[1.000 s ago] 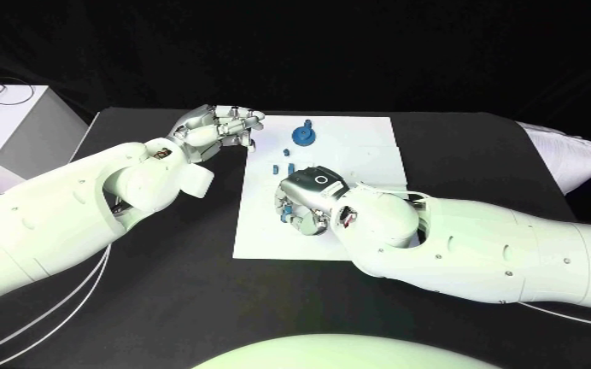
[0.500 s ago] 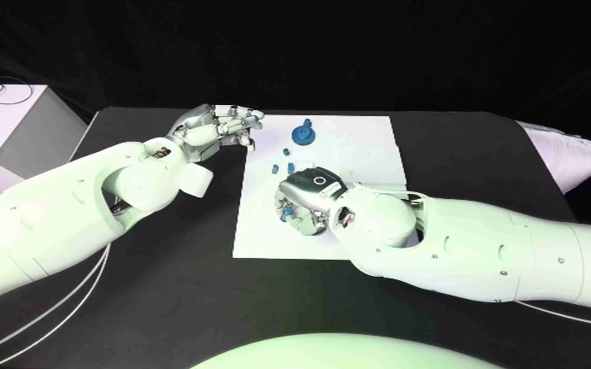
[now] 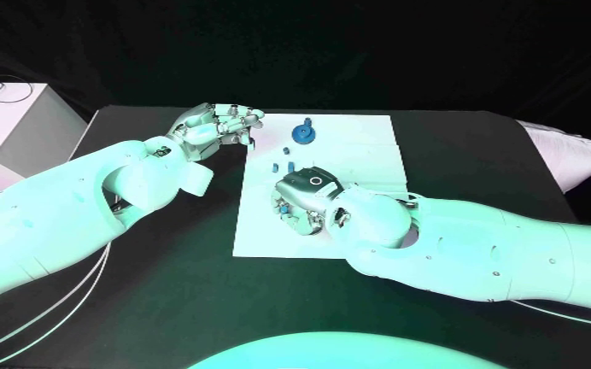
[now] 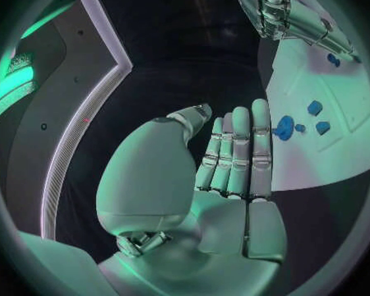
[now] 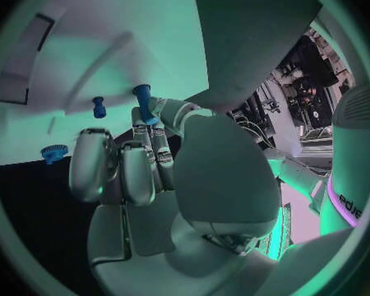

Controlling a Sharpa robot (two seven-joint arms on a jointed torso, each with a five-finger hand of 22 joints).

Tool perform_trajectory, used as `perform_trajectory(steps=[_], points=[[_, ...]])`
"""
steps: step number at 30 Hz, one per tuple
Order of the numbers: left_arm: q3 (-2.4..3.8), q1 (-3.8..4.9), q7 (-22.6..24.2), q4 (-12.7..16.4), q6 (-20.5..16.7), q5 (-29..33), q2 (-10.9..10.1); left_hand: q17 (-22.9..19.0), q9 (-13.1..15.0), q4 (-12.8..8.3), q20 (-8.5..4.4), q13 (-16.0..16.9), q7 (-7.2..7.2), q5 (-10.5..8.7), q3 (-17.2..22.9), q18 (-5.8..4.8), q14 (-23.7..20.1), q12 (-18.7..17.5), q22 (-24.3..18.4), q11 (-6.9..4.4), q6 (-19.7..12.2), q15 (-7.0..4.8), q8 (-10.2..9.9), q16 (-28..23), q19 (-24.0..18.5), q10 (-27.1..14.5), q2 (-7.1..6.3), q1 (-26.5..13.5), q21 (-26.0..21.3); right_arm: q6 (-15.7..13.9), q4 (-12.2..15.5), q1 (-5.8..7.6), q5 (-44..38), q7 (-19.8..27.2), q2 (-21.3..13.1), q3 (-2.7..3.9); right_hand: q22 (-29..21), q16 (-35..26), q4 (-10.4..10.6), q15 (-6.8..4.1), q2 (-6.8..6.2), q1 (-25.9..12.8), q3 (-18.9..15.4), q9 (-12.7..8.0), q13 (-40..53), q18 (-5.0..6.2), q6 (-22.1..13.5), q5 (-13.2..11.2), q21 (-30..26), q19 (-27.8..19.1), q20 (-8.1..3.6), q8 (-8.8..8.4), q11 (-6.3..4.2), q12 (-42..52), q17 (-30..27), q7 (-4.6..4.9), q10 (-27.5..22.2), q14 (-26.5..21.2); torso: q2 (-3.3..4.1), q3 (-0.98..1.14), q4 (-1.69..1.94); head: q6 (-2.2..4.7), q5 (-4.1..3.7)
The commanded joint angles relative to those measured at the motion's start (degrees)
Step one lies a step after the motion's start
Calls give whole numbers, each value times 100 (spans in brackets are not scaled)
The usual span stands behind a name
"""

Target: Assemble the parts on the task board

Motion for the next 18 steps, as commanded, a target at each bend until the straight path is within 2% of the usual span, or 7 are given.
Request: perform_trajectory(steps=[1, 6, 7, 9, 12, 14, 18], points=[[3, 0, 33, -3, 36, 41, 29, -7, -10, 38, -5, -5, -4, 22, -11, 34, 31, 27, -5, 8, -4, -3, -31, -33, 37, -46, 42, 22, -20, 68, -22, -50, -2, 152, -3, -35, 478, -27, 28, 18, -170, -277, -96, -5, 10, -98, -102, 122, -1, 157, 25, -50, -369, -65, 7, 6, 301, 124, -4, -4, -3, 4, -36], [2, -1, 35, -18, 47, 75, 41, -7, -9, 39, -6, -5, -5, 22, -11, 34, 31, 28, -6, 7, -3, -4, -31, -34, 39, -46, 45, 24, -22, 76, -38, -58, 28, 185, -29, -38, 418, -47, 111, 80, -312, -466, -188, -49, -43, -74, -297, 36, -150, 122, 71, -172, -294, -120, -55, 72, 65, 111, -17, 3, -4, 9, -47], [2, -1, 36, -20, 47, 78, 41, -7, -9, 39, -6, -5, -5, 22, -11, 34, 31, 28, -6, 7, -3, -4, -31, -34, 39, -46, 45, 24, -22, 72, -40, -58, 30, 188, -35, -39, 363, -55, 139, 114, -382, -529, -236, -77, -88, -56, -409, 40, -272, 94, 100, -241, -249, -120, -75, 97, -118, 102, -17, 3, -4, 9, -47], [2, -1, 38, -22, 47, 82, 41, -6, -9, 41, -6, -5, -5, 22, -12, 34, 31, 28, -8, 7, -3, -4, -31, -34, 40, -47, 44, 25, -24, 50, -43, -59, 34, 190, -45, -40, 318, -63, 147, 137, -404, -553, -286, -99, -120, -38, -488, 44, -370, 72, 122, -294, -224, -118, -97, 118, -251, 95, -16, 2, -4, 11, -45], [2, -1, 39, -23, 48, 85, 40, -6, -9, 41, -6, -5, -5, 22, -12, 34, 31, 28, -8, 7, -3, -4, -31, -34, 40, -47, 44, 25, -24, -10, -46, -61, 36, 181, -56, -41, 248, -67, 127, 158, -410, -558, -460, -159, -151, -9, -716, 28, -520, 45, 155, -437, -205, -108, -119, 113, -477, 87, -14, 2, -3, 18, -44], [2, -1, 39, -24, 48, 86, 40, -6, -9, 41, -6, -5, -5, 22, -12, 34, 31, 28, -8, 7, -3, -4, -31, -34, 40, -47, 44, 25, -24, -54, -46, -62, 34, 174, -62, -42, 166, -78, 116, 191, -394, -530, -633, -201, -157, 16, -846, 29, -688, 14, 185, -526, -157, -106, -151, 174, -654, 77, -13, 6, -1, 24, -42], [2, -1, 39, -27, 45, 76, 37, -6, -9, 41, -6, -5, -5, 22, -12, 34, 31, 28, -8, 7, -3, -4, -31, -34, 40, -47, 44, 25, -24, -148, -40, -63, 21, 143, -70, -42, 106, -78, 122, 182, -350, -445, -826, -236, -156, 40, -918, 34, -809, -2, 193, -583, -173, -102, -166, 143, -805, 74, -6, 6, 1, 33, -45]])
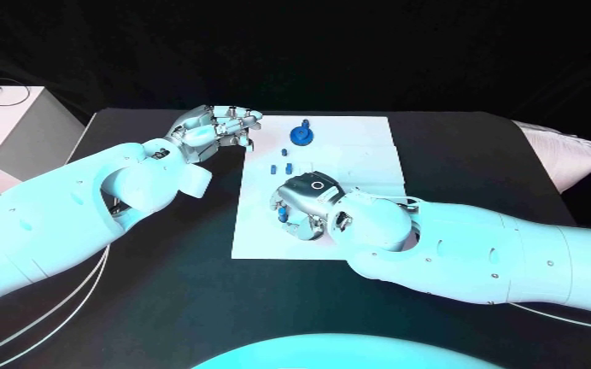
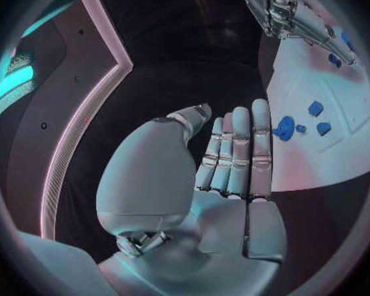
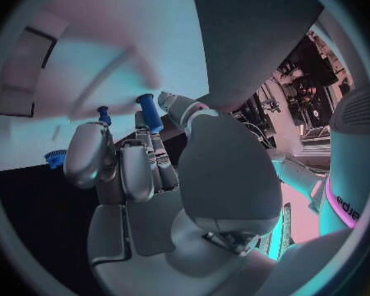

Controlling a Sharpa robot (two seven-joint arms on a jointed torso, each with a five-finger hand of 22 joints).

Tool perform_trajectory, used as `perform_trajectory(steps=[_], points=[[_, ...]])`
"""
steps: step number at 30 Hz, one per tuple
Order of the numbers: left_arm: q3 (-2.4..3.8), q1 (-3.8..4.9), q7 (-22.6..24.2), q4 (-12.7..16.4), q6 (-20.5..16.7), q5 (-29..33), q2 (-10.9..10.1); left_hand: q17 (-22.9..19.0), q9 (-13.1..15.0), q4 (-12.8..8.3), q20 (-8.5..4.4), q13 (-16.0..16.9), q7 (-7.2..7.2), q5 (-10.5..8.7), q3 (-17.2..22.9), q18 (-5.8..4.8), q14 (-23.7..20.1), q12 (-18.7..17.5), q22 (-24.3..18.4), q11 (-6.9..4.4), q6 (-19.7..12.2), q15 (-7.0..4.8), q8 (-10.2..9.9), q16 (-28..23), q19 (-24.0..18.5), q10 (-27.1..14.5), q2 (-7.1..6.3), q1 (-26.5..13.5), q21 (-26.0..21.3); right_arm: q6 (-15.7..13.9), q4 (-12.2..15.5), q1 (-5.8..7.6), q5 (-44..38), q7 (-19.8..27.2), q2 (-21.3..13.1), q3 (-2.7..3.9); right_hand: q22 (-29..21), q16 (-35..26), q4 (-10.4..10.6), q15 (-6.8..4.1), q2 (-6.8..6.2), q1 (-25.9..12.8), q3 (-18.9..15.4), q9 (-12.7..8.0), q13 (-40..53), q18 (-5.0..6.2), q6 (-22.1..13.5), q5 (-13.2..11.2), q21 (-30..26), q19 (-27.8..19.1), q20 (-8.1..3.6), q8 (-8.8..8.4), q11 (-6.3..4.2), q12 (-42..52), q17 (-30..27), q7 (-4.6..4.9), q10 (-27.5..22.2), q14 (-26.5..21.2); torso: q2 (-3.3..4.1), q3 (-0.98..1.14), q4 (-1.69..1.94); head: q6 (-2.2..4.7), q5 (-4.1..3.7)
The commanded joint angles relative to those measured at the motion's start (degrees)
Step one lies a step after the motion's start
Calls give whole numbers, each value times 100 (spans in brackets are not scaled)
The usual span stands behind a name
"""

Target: Assemble the parts on the task board

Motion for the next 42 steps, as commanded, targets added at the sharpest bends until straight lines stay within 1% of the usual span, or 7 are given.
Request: perform_trajectory(steps=[1, 9, 22, 29, 36, 39, 42], points=[[2, -1, 41, 6, 43, 42, 8, -6, -9, 25, -6, -6, -5, 22, 5, 35, 31, 28, -8, 7, -3, -4, -31, -34, 40, -47, 44, 25, -25, -98, 13, -7, -18, 43, -8, -1, 56, -14, 11, 22, 37, 95, -117, -21, 0, 57, -39, -10, -133, -12, 39, -43, 9, -20, -15, -1, -85, 74, 8, 1, 3, 12, -4], [2, -1, 41, 6, 45, 37, 4, -6, -9, 25, -6, -6, -5, 22, 5, 35, 31, 28, -8, 7, -3, -4, -31, -34, 40, -47, 44, 25, -25, -300, 37, -19, -35, 10, -45, -1, -135, -25, 383, 109, 327, 711, -1368, -186, -20, 99, -159, 38, -492, -31, 112, -204, 121, -12, -117, -37, -727, 57, 8, 5, 2, 9, -3], [2, -7, 44, -16, 51, 37, 13, -6, -9, 26, -7, -7, -6, 23, 4, 35, 31, 30, -13, 6, -3, -5, -31, -35, 45, -49, 44, 34, -31, -717, 166, 13, 244, 106, -348, 28, -217, -36, 1183, 183, 210, 1282, -2082, -363, -24, 114, -444, 56, -653, -29, 171, -250, 210, -12, -240, -137, -1149, 19, -9, 6, -5, 74, -68], [1, -35, 48, -37, 48, 41, 11, -6, -9, 26, -7, -7, -6, 23, 4, 35, 31, 30, -13, 6, -3, -5, -31, -35, 45, -49, 44, 34, -31, -1231, 430, 316, 1878, 768, -988, 102, -182, -93, 1149, 23, 435, 1065, -1791, -391, 69, 110, -155, 48, -589, 16, 43, -72, 12, 433, -344, 57, -14, 4, -29, 10, -29, 167, -199], [1, -100, 58, -52, 40, 48, -9, -6, -9, 26, -7, -7, -6, 23, 4, 35, 31, 30, -13, 6, -3, -5, -31, -35, 45, -49, 44, 34, -31, -938, 581, 694, 3963, 1156, -1777, 139, -247, -34, 1154, -180, 403, 633, -1375, -345, 514, 130, 255, 90, -732, 9, -124, 208, -253, 1023, -133, -89, 1381, 63, -100, 17, -83, 206, -340], [1, -124, 59, -55, 42, 51, -11, -6, -9, 26, -7, -7, -6, 23, 4, 35, 31, 30, -13, 6, -3, -5, -31, -35, 45, -49, 44, 34, -31, -534, 601, 785, 4540, 814, -2134, 143, -122, -52, 1080, -312, 364, 413, -1526, -177, 2033, 83, 286, 138, -498, 108, -249, 440, -353, 2546, -208, -271, 1365, 81, -146, 6, -112, 220, -443], [1, -145, 60, -64, 41, 52, -10, -6, -9, 26, -7, -7, -6, 23, 4, 35, 31, 30, -13, 6, -3, -5, -31, -35, 45, -49, 44, 34, -31, -207, 631, 818, 4580, 314, -2377, 141, 319, 465, 1138, -323, 547, -214, -1939, 290, 6936, -47, 274, 247, 317, 259, -278, 854, -429, 7140, 859, -297, 1925, 292, -178, 11, -131, 212, -483]])
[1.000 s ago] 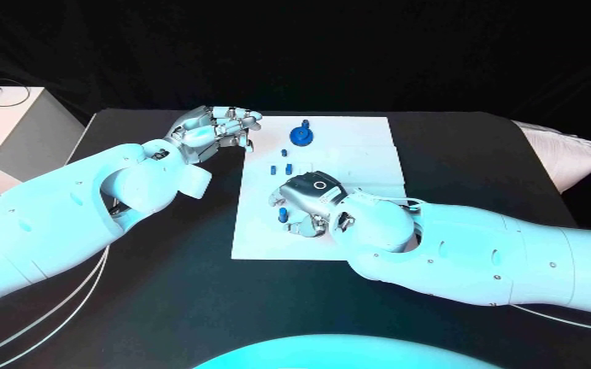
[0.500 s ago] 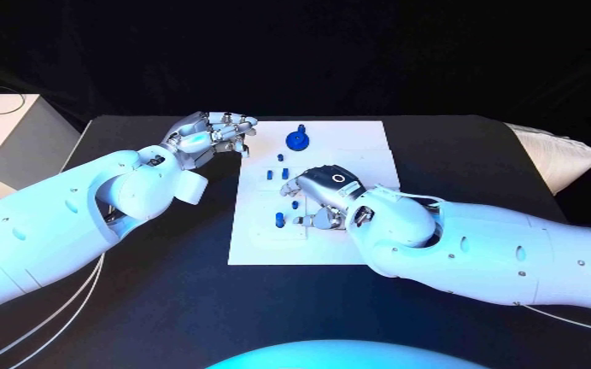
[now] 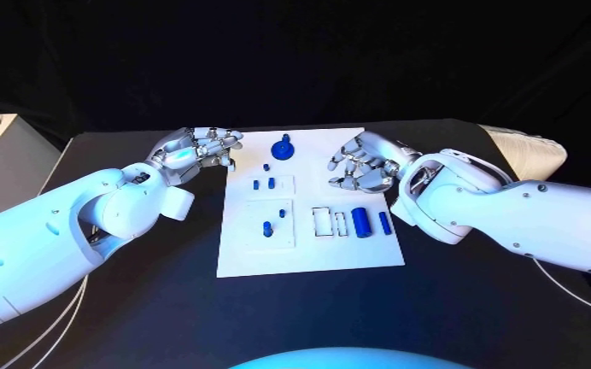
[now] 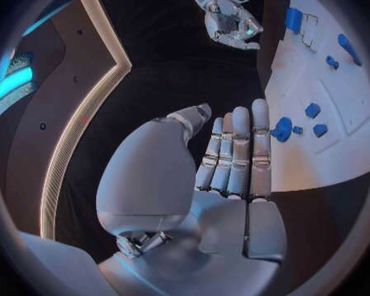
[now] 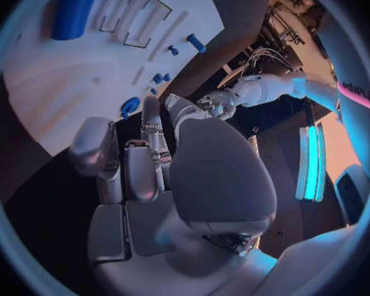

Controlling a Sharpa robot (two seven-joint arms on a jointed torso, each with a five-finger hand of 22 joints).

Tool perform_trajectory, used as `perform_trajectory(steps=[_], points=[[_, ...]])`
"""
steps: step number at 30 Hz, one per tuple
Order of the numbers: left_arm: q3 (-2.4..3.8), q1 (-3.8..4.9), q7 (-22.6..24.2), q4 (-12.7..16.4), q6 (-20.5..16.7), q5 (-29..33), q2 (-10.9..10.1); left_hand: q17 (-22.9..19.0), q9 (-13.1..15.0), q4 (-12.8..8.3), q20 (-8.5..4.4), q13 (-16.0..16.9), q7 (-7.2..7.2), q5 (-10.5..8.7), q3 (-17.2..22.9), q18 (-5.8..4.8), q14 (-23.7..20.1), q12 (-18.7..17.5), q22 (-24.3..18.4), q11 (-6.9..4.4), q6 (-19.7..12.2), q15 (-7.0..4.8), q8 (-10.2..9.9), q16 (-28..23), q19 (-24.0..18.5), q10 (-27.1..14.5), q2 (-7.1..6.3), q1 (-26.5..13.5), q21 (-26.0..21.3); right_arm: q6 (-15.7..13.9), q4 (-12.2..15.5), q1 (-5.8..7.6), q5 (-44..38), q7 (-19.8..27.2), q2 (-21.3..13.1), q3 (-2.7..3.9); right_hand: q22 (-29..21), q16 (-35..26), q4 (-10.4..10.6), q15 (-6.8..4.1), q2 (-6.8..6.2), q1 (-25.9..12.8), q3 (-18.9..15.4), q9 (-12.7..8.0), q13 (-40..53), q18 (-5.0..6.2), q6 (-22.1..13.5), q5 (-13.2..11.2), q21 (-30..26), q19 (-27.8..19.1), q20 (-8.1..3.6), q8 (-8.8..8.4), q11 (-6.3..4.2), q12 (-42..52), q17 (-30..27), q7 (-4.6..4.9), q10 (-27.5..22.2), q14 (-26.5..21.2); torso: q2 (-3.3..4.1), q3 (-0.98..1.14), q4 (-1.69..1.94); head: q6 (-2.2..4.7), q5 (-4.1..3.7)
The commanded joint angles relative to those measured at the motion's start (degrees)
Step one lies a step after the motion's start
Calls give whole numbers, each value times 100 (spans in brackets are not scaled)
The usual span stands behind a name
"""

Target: Assemble the parts on the task board

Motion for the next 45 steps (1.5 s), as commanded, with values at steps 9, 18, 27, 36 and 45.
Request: perform_trajectory(steps=[9, 18, 27, 36, 45], points=[[2, -47, 52, -2, 43, 43, 20, -7, -10, 26, -7, -9, -6, 23, 4, 35, 31, 30, -5, 6, -3, -5, -31, -35, 45, -49, 44, 34, -32, 966, 247, 16, 140, -1869, -569, -46, 1166, 1106, 83, -72, 431, -1159, -1136, 1038, 5972, -385, 15, 681, 2273, 451, -81, 773, -145, 5507, 2595, -151, 1314, 553, -121, -17, -56, -58, -152], [1, -53, 41, 25, 35, 43, 13, -6, -9, 37, -8, -10, -6, 22, -3, 34, 32, 35, -14, 6, -2, -5, -31, -36, 54, -49, 44, 40, -44, 830, 499, -107, -422, -2538, -675, -97, 1233, 1127, 88, -71, 390, -1206, -1536, 1118, 5972, -403, -18, 738, 2386, 455, -78, 773, -143, 5507, 2663, -150, 1314, 564, -128, -33, -64, -95, -159], [0, -54, 32, 36, 36, 38, 5, -6, -9, 42, -8, -11, -6, 21, -6, 34, 33, 36, -16, 7, -2, -5, -32, -36, 56, -49, 43, 37, -46, 633, 513, -359, -803, -2779, -478, -117, 1239, 1128, 94, -48, 370, -1189, -1755, 1108, 5968, -400, -84, 718, 2375, 447, -60, 726, -117, 5503, 2669, -121, 1311, 564, -111, -41, -53, -126, -185], [-1, -55, 19, 41, 38, 56, -13, -6, -9, 42, -8, -11, -6, 21, -6, 34, 33, 36, -16, 7, -2, -5, -32, -36, 56, -49, 43, 37, -46, 480, 375, -583, -940, -2815, -260, -124, 1241, 1125, 103, -27, 385, -1280, -1937, 1107, 5877, -397, -125, 676, 2357, 437, -40, 703, -94, 5410, 2664, -98, 1238, 562, -105, -24, -63, -139, -190], [-2, -55, -2, 48, 58, 76, -20, -6, -9, 42, -8, -11, -6, 21, -6, 34, 33, 36, -16, 7, -2, -5, -32, -36, 56, -49, 43, 37, -46, 276, 292, -637, -957, -2806, -35, -124, 1256, 1133, 106, -22, 391, -1397, -2023, 1118, 5869, -402, -113, 676, 2388, 440, -32, 715, -92, 5401, 2691, -98, 1231, 568, -107, -35, -42, -151, -165]])
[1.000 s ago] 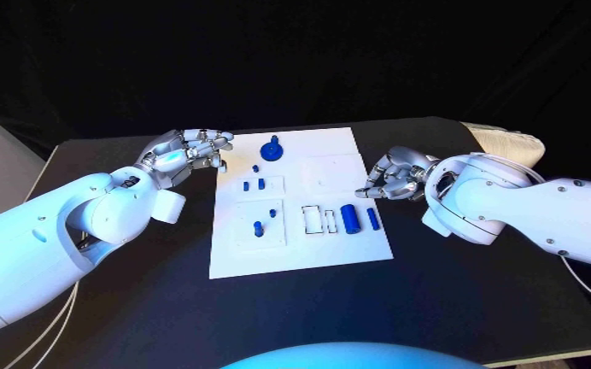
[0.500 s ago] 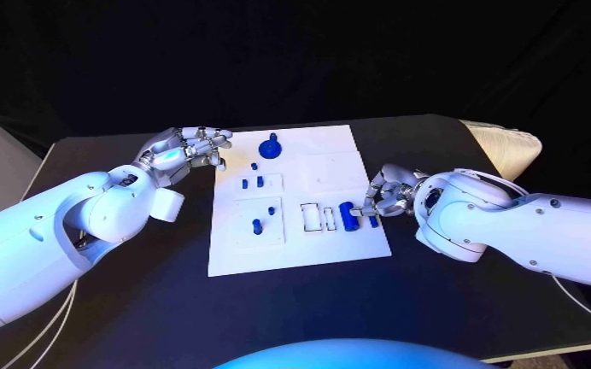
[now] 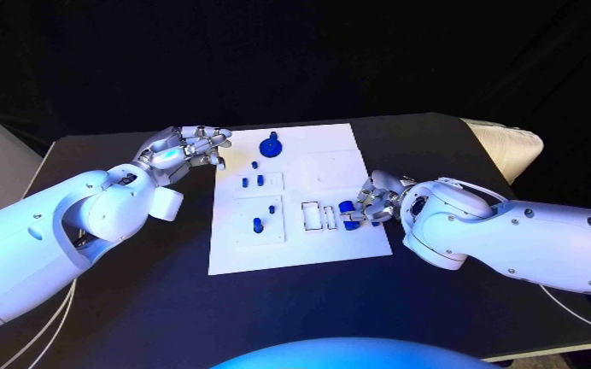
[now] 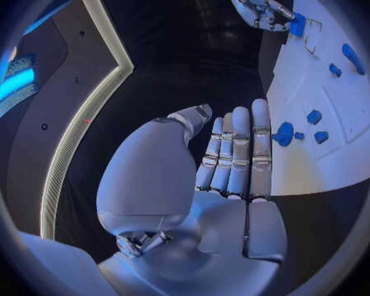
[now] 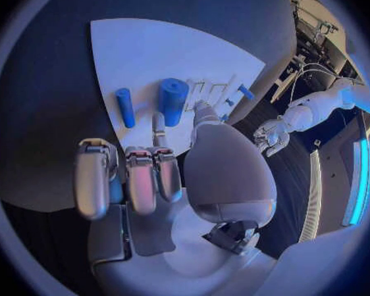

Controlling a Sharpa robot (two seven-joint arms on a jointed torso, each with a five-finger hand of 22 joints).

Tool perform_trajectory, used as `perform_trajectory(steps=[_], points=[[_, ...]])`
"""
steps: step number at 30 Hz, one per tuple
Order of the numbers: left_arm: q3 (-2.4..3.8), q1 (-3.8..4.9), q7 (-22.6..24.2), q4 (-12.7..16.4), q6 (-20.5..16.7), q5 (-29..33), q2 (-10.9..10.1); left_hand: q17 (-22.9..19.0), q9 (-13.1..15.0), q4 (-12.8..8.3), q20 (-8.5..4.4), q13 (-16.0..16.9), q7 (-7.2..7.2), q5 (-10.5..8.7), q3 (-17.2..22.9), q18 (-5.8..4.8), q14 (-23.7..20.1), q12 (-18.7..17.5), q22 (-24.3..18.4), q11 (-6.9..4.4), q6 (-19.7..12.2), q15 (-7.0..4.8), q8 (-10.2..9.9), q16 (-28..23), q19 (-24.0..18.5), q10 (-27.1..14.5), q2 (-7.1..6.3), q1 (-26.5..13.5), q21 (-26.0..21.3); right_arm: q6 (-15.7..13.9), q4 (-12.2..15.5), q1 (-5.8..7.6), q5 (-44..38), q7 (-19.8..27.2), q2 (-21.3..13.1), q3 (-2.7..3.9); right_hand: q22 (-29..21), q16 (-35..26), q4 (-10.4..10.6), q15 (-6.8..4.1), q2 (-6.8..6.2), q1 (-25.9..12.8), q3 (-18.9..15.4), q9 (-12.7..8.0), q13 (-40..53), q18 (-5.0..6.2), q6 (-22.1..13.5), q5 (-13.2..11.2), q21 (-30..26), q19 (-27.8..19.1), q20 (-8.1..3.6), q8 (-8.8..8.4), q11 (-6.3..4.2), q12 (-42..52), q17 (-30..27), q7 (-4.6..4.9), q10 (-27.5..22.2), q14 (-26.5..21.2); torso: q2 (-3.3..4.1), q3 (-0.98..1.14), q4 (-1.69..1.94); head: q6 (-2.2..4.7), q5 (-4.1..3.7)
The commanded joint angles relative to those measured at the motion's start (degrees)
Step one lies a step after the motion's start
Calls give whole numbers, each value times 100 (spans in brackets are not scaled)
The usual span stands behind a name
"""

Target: Assemble the parts on the task board

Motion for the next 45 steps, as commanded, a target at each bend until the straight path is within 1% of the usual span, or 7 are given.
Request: perform_trajectory(steps=[1, 11, 21, 27, 30, 37, 45], points=[[1, -5, 14, 16, 58, 57, 6, -6, -9, 42, 14, -6, -6, 21, -6, 34, 33, 36, -8, 7, -2, -5, -32, -36, 35, -49, 20, 14, -23, -145, -70, -19, -139, -60, 62, 1, 1173, 26, -3, 17, 0, -77, -32, 6, 1394, -84, -20, -33, 24, 439, 10, 14, 13, -35, 1362, -7, 514, 566, -2, -6, 8, -6, 12], [-3, -14, 5, -1, 62, 69, 4, -6, -9, 42, 14, -6, -6, 21, -6, 34, 33, 36, -8, 7, -2, -5, -32, -36, 35, -49, 20, 14, -23, -40, -249, -93, -190, -69, 185, 1, 1187, 31, -18, 12, 41, 100, -13, 38, 1353, -88, 15, -14, 50, 440, 13, 67, 2, -81, 1381, -22, 478, 570, -4, -10, -7, -37, 24], [-4, -21, -3, 6, 67, 71, -10, -5, -10, 59, 14, -8, -5, 24, -12, 33, 34, 39, -16, 7, -1, -4, -32, -37, 42, -52, 23, 11, -35, 337, -385, -181, -287, -87, 328, -5, 1204, 40, -27, 5, 52, 386, 6, 66, 1325, -93, 6, -8, 76, 441, 10, 113, -4, -115, 1411, -29, 451, 576, -6, -8, -2, -50, 28], [-5, -22, -7, 7, 67, 71, -17, -5, -10, 59, 14, -8, -5, 24, -12, 33, 34, 39, -16, 7, -1, -4, -32, -37, 42, -52, 23, 11, -35, 387, -401, -213, -334, -93, 353, -7, 1215, 47, -30, 4, 58, 490, 13, 78, 1329, -98, 10, -6, 103, 445, 9, 135, -6, -111, 1437, -33, 454, 582, -5, -8, -11, -58, 31], [-5, -22, -8, 10, 67, 71, -20, -5, -10, 59, 14, -8, -5, 24, -12, 33, 34, 39, -16, 7, -1, -4, -32, -37, 42, -52, 23, 11, -35, 339, -402, -218, -347, -94, 356, -7, 1222, 49, -28, -1, 97, 619, 39, 92, 1331, -99, 15, 195, 110, 445, 5, 169, -12, -111, 1444, -39, 455, 583, -4, -7, -10, -59, 29], [-5, -24, -8, 11, 65, 72, -27, -5, -10, 59, 14, -8, -5, 24, -12, 33, 34, 39, -16, 7, -1, -4, -32, -37, 42, -52, 23, 11, -35, 60, -321, -222, -289, -88, 323, -6, 1260, 59, -29, -36, 225, 723, 150, 97, 1387, -114, 97, 931, 192, 461, -21, 255, -58, -54, 1475, -90, 503, 590, -2, -5, -8, -66, 32], [-5, -25, -10, 8, 65, 72, -27, -5, -10, 68, 14, -10, -5, 25, -15, 33, 34, 40, -20, 8, -1, -4, -33, -38, 46, -55, 24, 10, -42, -179, -60, -134, 103, -72, 210, 34, 1280, 67, -26, -59, 277, 702, 204, 99, 1411, -124, 160, 1070, 248, 471, -39, 301, -87, -27, 1499, -124, 524, 596, -5, -10, -8, -61, 32]])
